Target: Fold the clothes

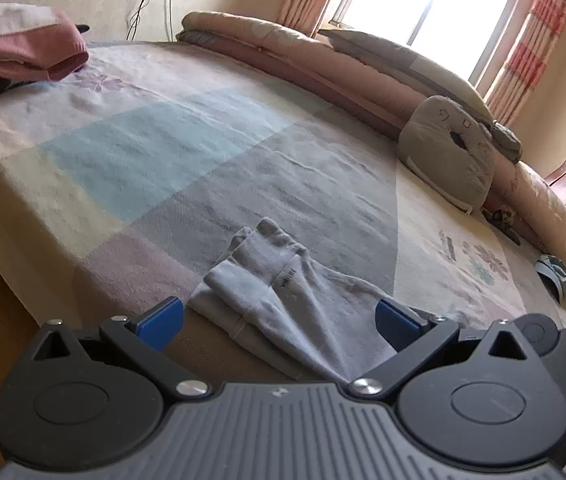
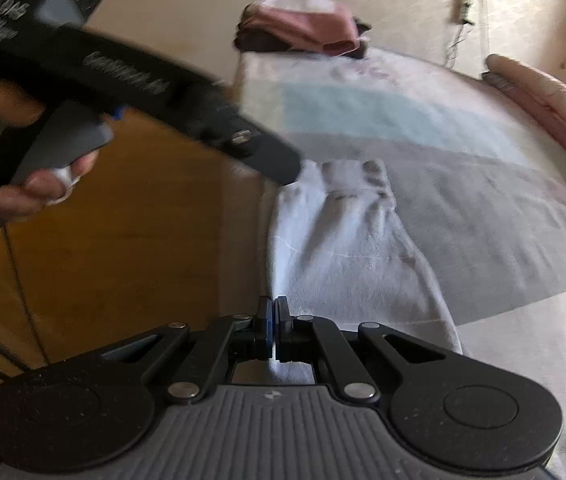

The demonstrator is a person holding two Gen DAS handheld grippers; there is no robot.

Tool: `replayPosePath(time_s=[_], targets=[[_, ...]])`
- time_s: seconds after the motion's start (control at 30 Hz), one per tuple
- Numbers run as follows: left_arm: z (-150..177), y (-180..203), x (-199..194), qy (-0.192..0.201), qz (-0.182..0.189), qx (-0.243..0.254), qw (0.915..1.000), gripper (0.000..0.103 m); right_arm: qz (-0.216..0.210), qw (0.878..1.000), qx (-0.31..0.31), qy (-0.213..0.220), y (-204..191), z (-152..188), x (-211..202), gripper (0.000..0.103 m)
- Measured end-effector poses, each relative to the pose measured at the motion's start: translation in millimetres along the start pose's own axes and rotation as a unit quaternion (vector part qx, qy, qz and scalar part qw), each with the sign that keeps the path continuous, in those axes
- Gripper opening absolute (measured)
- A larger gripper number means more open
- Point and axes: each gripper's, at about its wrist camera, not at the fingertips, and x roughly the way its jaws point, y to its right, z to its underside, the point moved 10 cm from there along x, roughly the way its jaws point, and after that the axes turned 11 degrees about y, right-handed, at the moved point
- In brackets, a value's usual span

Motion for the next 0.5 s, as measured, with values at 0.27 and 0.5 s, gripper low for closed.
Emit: replayPosePath(time_s=[0.27,0.5], targets=[[-2.4,-9.8,-4.8,-0.001,-0.011,-0.013,0.9999,0.102,-0.007,0.999,0.031,0.012,15.8,-16.2,-5.9,0.010],[-16.7,-40.0,-23.7,-0.015,-0.057,-0.023,0.9980,0.102,-0.004,0.998,0.007,0.062,10.3,-57.8,18.7,0.013]])
